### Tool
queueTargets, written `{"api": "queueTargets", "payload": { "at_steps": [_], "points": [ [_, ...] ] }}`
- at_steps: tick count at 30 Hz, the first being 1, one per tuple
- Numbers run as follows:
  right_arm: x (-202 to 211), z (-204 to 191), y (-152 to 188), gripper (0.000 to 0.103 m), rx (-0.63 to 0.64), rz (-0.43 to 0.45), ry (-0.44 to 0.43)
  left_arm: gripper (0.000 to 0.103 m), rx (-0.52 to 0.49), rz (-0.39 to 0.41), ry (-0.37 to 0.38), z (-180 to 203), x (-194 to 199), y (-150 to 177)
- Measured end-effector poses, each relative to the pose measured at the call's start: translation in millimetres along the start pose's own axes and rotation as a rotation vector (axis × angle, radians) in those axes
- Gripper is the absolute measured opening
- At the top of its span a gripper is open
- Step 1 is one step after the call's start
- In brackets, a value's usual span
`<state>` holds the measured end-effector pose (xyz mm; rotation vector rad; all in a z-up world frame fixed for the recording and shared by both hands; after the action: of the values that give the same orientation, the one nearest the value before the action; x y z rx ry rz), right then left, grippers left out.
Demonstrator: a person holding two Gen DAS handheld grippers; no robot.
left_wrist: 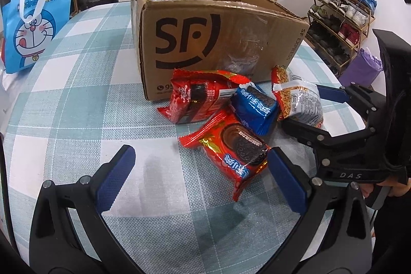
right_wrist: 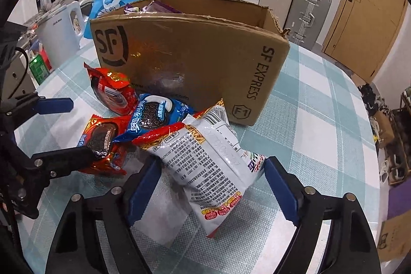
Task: Organize snacks
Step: 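Grasp the white chip bag with the right gripper while the left gripper grasps a red biscuit pack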
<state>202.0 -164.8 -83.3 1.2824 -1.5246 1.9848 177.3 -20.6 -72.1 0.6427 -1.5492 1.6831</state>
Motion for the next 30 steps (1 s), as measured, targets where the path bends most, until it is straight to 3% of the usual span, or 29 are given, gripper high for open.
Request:
{"api": "queueTargets", "payload": {
  "at_steps": [8,13,19,24,30],
  "points": [
    [5,5,4,0.076,-0.024,0.004,-0.024,0.101,0.041,-0.033,0.082,10,-10,-1],
    [6,4,5,0.076,-0.02,0.007,-0.024,0.086,0.069,-0.065,0.117,17,-21,-4],
    [12,3,6,0.076,-0.013,0.021,-0.012,0.075,0.064,-0.066,0.083,27,-32,-13],
    [19,7,4,0.076,-0.02,0.034,0.001,0.05,0.029,-0.058,0.09,34,-31,-13],
    [19,8,2,0.079,0.001,0.022,0.008,0.048,0.03,-0.067,0.114,35,-30,-12]
  ]
}}
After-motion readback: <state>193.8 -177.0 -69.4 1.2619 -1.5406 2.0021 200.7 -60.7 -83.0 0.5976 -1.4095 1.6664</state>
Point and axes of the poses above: each gripper's, at about its wrist camera, not at the fingertips, and x roughly against the way its jaws point, z to its right, y to its underside, the point moved 5 cm from there along -x, roughly the way its jaws point, and after that the axes turned 5 degrees about -x, right-handed, at the moved point
